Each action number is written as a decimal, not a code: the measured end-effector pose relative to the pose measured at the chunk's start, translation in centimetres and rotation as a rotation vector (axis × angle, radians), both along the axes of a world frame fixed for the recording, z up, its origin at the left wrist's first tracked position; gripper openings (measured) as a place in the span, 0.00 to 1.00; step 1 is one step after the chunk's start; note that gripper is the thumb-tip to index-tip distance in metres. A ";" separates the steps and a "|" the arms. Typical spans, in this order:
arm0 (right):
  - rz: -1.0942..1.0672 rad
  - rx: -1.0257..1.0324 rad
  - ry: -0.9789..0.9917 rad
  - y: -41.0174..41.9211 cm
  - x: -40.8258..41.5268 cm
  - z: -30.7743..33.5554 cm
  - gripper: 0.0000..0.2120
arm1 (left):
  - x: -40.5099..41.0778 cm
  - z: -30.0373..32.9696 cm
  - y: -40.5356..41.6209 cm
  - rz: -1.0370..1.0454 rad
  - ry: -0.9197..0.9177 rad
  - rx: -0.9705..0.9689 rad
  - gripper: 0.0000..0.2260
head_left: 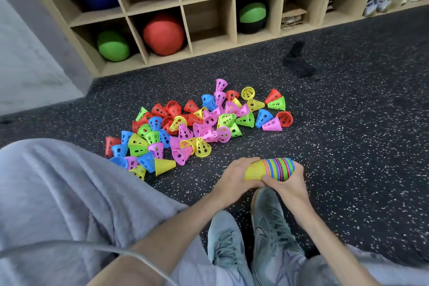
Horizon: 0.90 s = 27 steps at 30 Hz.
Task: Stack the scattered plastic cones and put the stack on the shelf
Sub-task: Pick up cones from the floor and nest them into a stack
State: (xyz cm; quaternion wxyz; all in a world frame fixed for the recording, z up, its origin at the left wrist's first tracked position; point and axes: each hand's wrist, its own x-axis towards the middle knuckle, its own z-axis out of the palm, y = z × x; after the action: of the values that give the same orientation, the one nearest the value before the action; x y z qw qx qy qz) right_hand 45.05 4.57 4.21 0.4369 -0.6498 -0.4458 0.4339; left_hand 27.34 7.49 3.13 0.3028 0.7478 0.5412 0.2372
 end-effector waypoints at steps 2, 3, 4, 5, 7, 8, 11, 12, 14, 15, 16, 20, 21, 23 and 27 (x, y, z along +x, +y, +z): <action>-0.021 0.010 -0.001 0.2 -0.5 -0.2 0.33 | -0.6 0.1 0.3 0.012 -0.014 -0.009 0.33; -0.030 0.015 -0.007 0.3 -0.7 -0.4 0.33 | -0.9 0.2 0.5 0.016 -0.025 -0.017 0.33; -0.038 0.013 -0.009 0.5 -0.9 -0.6 0.34 | -1.2 0.2 0.7 0.020 -0.036 -0.032 0.32; -0.043 0.003 -0.007 0.7 -1.1 -0.9 0.34 | -1.5 0.2 1.0 0.031 -0.054 -0.053 0.31; -0.053 -0.015 -0.003 1.1 -1.4 -1.5 0.35 | -2.4 -0.1 1.7 0.082 -0.077 -0.071 0.27; -0.063 -0.022 0.010 1.4 -1.5 -1.8 0.35 | -3.1 -0.2 2.1 0.110 -0.067 -0.067 0.25; -0.078 -0.056 0.044 2.1 -1.7 -2.8 0.37 | -6.3 -0.5 3.9 0.157 0.109 -0.038 0.22; -0.073 -0.063 0.058 2.3 -1.8 -3.2 0.37 | -7.6 -0.6 4.6 0.167 0.199 -0.029 0.22; -0.062 -0.069 0.076 2.6 -2.0 -4.0 0.37 | -10.2 -1.0 6.0 0.212 0.342 -0.006 0.22; -0.056 -0.070 0.073 2.7 -2.3 -4.3 0.37 | -11.3 -1.3 6.7 0.245 0.384 0.003 0.23; -0.048 -0.068 0.065 2.8 -2.5 -4.6 0.37 | -12.2 -1.5 7.4 0.282 0.409 0.005 0.25; -0.007 -0.073 0.027 3.1 -4.0 -5.4 0.40 | -13.7 -2.9 9.6 0.326 0.425 -0.053 0.32; 0.002 -0.077 0.020 3.2 -4.4 -5.4 0.41 | -13.7 -3.2 10.1 0.312 0.434 -0.065 0.33; 0.013 -0.075 0.008 3.4 -4.8 -5.7 0.42 | -13.7 -4.0 11.2 0.290 0.454 -0.080 0.34; -0.007 -0.082 0.016 3.6 -4.8 -6.2 0.41 | -13.7 -5.4 13.0 0.274 0.465 -0.090 0.31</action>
State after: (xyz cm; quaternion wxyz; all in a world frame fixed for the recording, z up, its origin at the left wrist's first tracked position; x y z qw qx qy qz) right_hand 40.29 8.19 -1.95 0.4148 -0.6651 -0.4218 0.4556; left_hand 13.66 20.45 -2.24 0.1686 0.6876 0.7024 0.0736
